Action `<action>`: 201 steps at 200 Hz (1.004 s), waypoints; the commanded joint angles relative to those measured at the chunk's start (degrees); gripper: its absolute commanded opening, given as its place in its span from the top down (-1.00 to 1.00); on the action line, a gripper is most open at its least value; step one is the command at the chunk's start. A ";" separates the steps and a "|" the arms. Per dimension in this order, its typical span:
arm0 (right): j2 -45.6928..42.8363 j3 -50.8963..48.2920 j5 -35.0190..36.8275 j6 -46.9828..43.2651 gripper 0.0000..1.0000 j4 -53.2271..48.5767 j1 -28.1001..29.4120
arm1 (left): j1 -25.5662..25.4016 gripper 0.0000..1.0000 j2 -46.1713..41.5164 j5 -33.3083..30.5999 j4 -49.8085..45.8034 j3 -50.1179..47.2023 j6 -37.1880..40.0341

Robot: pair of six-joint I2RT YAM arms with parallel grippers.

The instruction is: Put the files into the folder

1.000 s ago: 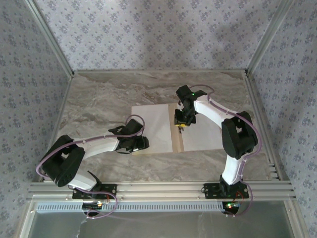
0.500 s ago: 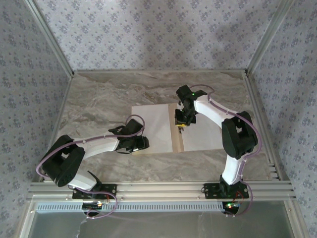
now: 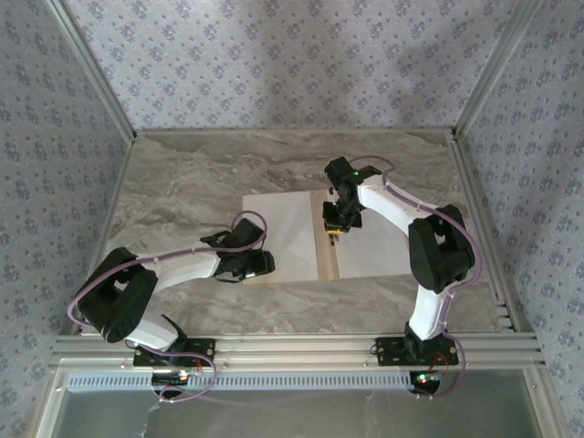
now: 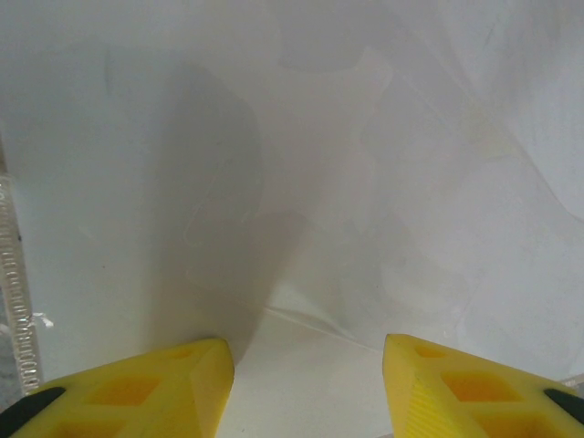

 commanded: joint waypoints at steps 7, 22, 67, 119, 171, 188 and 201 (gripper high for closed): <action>0.26 -0.49 1.11 -0.95 0.74 -2.49 -0.04 | -0.55 -0.01 3.72 -0.59 -4.85 -1.76 0.51; 0.13 -0.74 1.41 -1.12 0.75 -2.46 0.03 | -0.59 -0.01 3.97 -0.51 -4.82 -1.67 0.51; 0.08 -1.18 2.43 -1.58 0.77 -3.13 0.15 | -0.75 -0.01 4.12 -0.47 -5.02 -1.61 0.51; -0.02 -1.67 3.36 -2.21 0.78 -4.02 0.33 | -0.80 0.00 4.18 -0.54 -5.10 -1.74 0.51; -0.26 -2.03 2.61 -2.02 0.76 -3.44 0.40 | -0.90 0.00 4.37 -0.51 -5.04 -1.85 0.47; -0.53 -1.59 1.96 -1.56 0.74 -3.09 0.26 | -0.86 0.00 4.37 -0.50 -5.03 -1.85 0.52; -0.54 -1.04 1.96 -1.58 0.74 -2.89 -0.01 | -0.88 -0.01 4.44 -0.39 -5.04 -1.85 0.49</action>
